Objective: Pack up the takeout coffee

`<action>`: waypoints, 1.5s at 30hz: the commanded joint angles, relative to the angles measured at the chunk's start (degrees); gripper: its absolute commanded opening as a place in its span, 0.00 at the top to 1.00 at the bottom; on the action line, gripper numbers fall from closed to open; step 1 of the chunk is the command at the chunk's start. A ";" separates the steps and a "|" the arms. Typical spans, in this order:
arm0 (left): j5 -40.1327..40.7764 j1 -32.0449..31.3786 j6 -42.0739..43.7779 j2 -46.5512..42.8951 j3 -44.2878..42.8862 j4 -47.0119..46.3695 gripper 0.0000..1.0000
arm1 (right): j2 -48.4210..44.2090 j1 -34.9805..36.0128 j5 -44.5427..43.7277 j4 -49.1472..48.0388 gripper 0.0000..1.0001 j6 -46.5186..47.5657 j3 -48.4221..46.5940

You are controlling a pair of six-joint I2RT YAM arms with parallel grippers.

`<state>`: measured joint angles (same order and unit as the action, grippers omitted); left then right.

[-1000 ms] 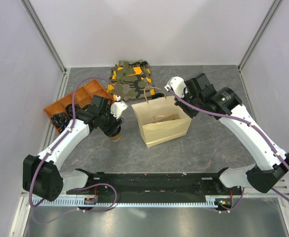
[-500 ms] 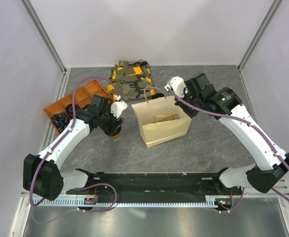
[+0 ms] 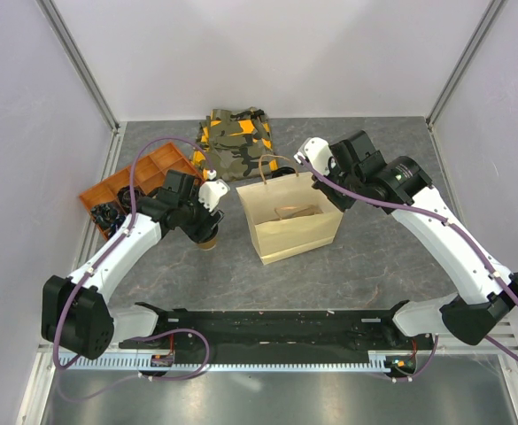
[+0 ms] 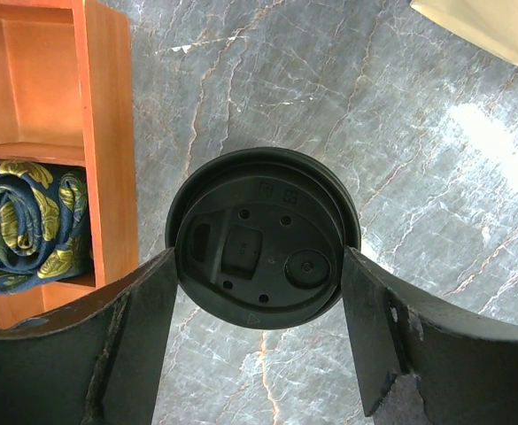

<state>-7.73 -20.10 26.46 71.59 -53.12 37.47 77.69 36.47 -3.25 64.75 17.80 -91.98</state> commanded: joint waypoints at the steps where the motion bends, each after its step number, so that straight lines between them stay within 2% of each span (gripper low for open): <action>1: 0.08 -0.29 0.52 1.97 2.06 0.49 0.22 | 0.00 -0.17 0.26 -0.33 1.00 0.30 -1.35; 11: 0.43 -0.56 1.75 2.41 2.85 0.14 0.20 | 0.36 -0.17 0.35 -0.24 1.00 0.57 -1.53; 14: 0.52 -0.47 2.28 2.59 3.03 0.23 0.23 | 0.45 -0.08 0.43 -0.41 1.00 0.65 -1.62; 21: -0.71 -0.47 2.28 1.62 0.22 2.60 0.52 | 0.62 -0.08 0.61 -0.50 1.00 0.65 -1.62; 25: -0.71 -0.47 2.20 0.04 -2.16 5.76 0.60 | 0.01 -0.08 1.22 -1.12 1.00 0.57 -0.92; 34: -1.68 -0.03 -3.33 -5.58 -11.55 12.36 0.63 | -3.07 -0.08 3.16 -8.04 1.00 1.09 2.68; 45: -0.71 0.85 -10.19 -7.26 -29.48 15.52 0.63 | -10.10 -0.08 13.86 -19.92 1.00 6.36 7.08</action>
<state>-7.90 -19.59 20.99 65.28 -76.23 51.29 71.37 36.47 4.40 52.34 20.69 -85.76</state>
